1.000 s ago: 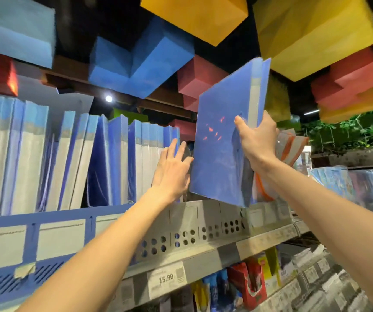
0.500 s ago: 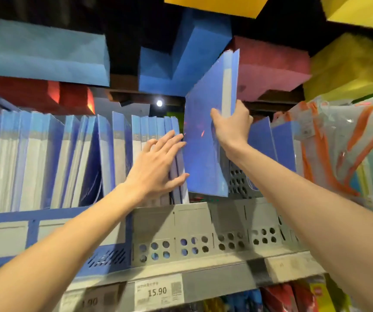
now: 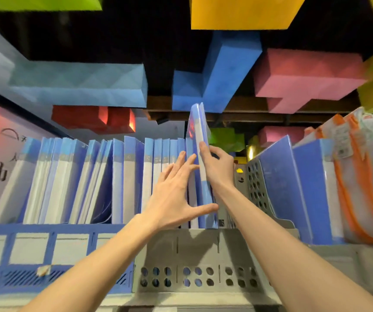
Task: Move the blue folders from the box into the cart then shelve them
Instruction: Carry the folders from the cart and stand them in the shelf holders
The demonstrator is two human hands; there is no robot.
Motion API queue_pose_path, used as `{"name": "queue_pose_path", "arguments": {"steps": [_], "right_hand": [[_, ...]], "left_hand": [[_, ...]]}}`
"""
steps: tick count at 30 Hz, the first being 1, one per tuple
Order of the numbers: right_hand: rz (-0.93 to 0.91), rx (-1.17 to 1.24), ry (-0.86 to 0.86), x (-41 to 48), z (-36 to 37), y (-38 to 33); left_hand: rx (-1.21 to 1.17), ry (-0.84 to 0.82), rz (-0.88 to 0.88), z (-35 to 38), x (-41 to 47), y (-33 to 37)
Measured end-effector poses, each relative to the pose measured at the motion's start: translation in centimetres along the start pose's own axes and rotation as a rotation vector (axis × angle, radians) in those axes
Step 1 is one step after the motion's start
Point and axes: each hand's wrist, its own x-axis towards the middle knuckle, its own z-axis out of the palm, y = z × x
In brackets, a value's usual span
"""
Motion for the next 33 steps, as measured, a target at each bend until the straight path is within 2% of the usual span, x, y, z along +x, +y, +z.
{"name": "queue_pose_path", "arguments": {"steps": [4, 9, 15, 18, 25, 29, 33], "right_hand": [[-0.018, 0.081, -0.213, -0.4, -1.2, 1.3], [0.061, 0.141, -0.456, -0.6, -2.4, 3.1], [0.148, 0.164, -0.583, -0.2, -3.2, 3.1], [0.188, 0.110, -0.566, 0.1, -3.8, 3.1], [0.110, 0.132, -0.531, 0.4, -5.1, 3.3], [0.073, 0.093, -0.501, 0.5, -5.0, 3.1], [0.000, -0.013, -0.441, 0.4, -5.0, 2.6]], "left_hand": [[-0.037, 0.007, -0.023, 0.2, 0.0, 0.1], [-0.048, -0.039, -0.011, 0.1, 0.1, -0.2], [-0.029, -0.078, 0.020, 0.1, 0.3, -0.5], [0.045, -0.132, 0.065, -0.5, 0.8, -1.3], [0.180, -0.140, 0.118, -0.5, 1.4, -2.0], [0.280, -0.170, 0.162, -0.4, 2.0, -1.9], [0.273, -0.181, 0.181, -0.6, 2.4, -1.7]]}}
